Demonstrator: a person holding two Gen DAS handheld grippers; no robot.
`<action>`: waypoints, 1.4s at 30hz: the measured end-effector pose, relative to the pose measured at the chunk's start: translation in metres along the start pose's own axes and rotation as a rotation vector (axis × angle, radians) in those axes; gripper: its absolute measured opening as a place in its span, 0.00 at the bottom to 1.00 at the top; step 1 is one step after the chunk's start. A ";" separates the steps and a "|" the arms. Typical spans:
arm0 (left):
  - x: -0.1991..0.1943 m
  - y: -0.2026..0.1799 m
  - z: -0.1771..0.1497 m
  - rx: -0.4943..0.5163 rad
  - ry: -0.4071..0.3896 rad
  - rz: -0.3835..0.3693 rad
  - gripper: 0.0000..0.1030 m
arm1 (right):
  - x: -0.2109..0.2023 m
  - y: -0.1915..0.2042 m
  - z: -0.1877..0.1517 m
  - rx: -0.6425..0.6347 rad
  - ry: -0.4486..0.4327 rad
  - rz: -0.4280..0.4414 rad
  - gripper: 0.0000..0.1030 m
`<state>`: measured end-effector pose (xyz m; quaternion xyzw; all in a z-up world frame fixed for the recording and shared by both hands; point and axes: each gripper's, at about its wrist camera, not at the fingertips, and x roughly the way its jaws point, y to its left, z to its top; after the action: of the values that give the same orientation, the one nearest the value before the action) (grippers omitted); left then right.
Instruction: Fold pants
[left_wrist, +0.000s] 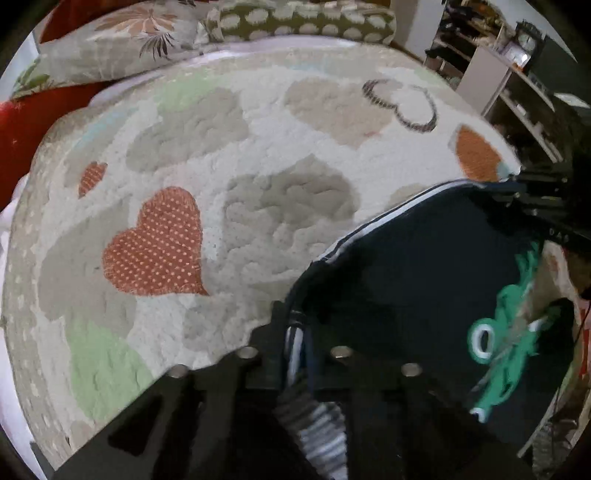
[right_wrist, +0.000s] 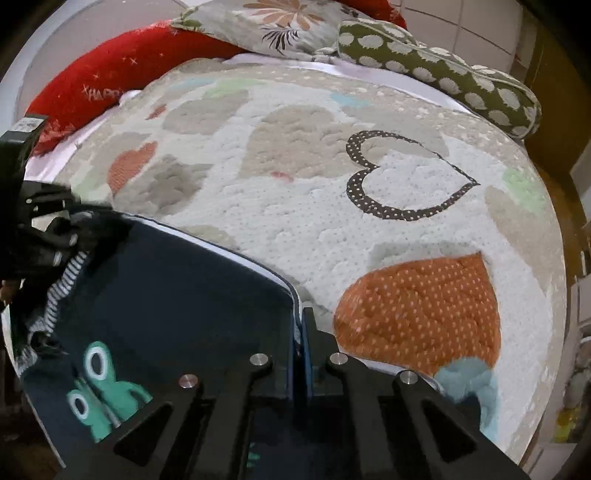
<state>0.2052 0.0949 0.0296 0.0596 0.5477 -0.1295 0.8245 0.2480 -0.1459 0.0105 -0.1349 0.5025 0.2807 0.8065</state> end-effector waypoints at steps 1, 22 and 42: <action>-0.007 -0.003 -0.003 0.002 -0.021 0.015 0.07 | -0.004 0.001 -0.001 0.003 -0.010 -0.001 0.05; -0.116 -0.082 -0.158 -0.018 -0.271 0.126 0.07 | -0.126 0.087 -0.140 0.041 -0.202 -0.046 0.05; -0.127 -0.099 -0.260 -0.243 -0.222 0.148 0.43 | -0.151 0.077 -0.279 0.443 -0.303 0.023 0.41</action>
<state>-0.0995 0.0811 0.0482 -0.0150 0.4588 -0.0069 0.8884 -0.0531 -0.2710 0.0210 0.0943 0.4266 0.1901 0.8792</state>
